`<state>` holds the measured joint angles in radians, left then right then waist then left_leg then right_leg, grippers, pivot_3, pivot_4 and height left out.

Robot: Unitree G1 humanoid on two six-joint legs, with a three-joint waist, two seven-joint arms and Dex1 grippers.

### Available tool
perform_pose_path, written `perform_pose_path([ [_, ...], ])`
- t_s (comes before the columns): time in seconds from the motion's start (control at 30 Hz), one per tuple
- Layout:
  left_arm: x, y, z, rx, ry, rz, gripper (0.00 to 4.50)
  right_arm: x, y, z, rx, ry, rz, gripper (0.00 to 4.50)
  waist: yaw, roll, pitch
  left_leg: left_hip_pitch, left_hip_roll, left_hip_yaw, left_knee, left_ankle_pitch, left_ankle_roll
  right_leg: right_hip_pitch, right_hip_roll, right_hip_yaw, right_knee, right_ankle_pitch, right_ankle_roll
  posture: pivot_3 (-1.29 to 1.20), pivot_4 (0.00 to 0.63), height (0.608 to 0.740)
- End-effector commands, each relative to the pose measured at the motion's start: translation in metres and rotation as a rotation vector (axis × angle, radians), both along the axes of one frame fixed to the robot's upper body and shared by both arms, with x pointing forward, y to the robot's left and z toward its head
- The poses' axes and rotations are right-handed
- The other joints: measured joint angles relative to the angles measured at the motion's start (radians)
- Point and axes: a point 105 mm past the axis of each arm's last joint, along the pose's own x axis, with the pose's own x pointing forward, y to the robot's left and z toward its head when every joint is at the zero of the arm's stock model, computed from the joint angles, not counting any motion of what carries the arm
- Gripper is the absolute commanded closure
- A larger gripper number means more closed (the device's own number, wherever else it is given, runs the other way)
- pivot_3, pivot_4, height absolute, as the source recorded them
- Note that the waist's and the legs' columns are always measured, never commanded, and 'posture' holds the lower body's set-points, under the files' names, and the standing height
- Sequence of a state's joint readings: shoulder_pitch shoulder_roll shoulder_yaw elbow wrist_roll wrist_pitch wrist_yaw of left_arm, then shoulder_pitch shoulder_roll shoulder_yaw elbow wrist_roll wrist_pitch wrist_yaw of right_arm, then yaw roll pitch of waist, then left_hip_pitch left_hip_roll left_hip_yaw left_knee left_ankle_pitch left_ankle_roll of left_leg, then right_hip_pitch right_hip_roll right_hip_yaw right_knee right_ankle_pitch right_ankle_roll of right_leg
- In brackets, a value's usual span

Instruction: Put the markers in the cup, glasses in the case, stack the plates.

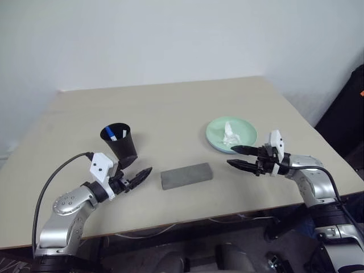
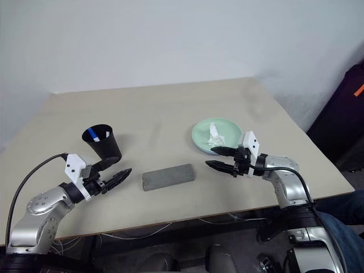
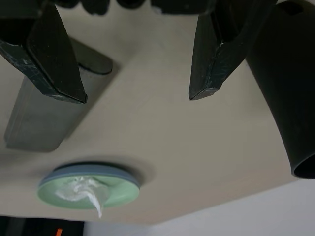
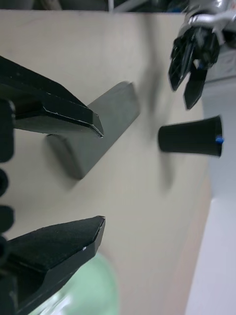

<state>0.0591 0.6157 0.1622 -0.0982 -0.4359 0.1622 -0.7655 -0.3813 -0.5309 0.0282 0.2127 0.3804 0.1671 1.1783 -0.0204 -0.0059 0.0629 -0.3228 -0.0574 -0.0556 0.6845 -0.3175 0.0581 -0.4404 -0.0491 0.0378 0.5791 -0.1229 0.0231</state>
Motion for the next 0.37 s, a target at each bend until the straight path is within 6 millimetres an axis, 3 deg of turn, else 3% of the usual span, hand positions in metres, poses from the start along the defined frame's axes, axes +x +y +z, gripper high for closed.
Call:
perform_pose_path([
  [0.03, 0.003, 0.0, 0.002, 0.037, -0.049, -0.011, 1.03, 0.004, -0.012, 0.009, -0.022, -0.058, -0.041, 1.75, -0.001, 0.0, 0.0, 0.0, 0.0, 0.001, 0.0, 0.0, 0.0, 0.0, 0.0, 0.0, 0.0, 0.0, 0.0, 0.0, 0.0, 0.74],
  [0.37, 0.001, -0.009, -0.01, 0.02, -0.041, 0.003, 1.03, -0.004, -0.019, 0.002, -0.039, -0.031, -0.07, 1.75, -0.001, 0.0, 0.0, 0.001, 0.004, 0.012, 0.0, -0.001, 0.002, -0.001, -0.001, 0.003, 0.0, 0.001, -0.001, 0.0, 0.0, 0.74],
])
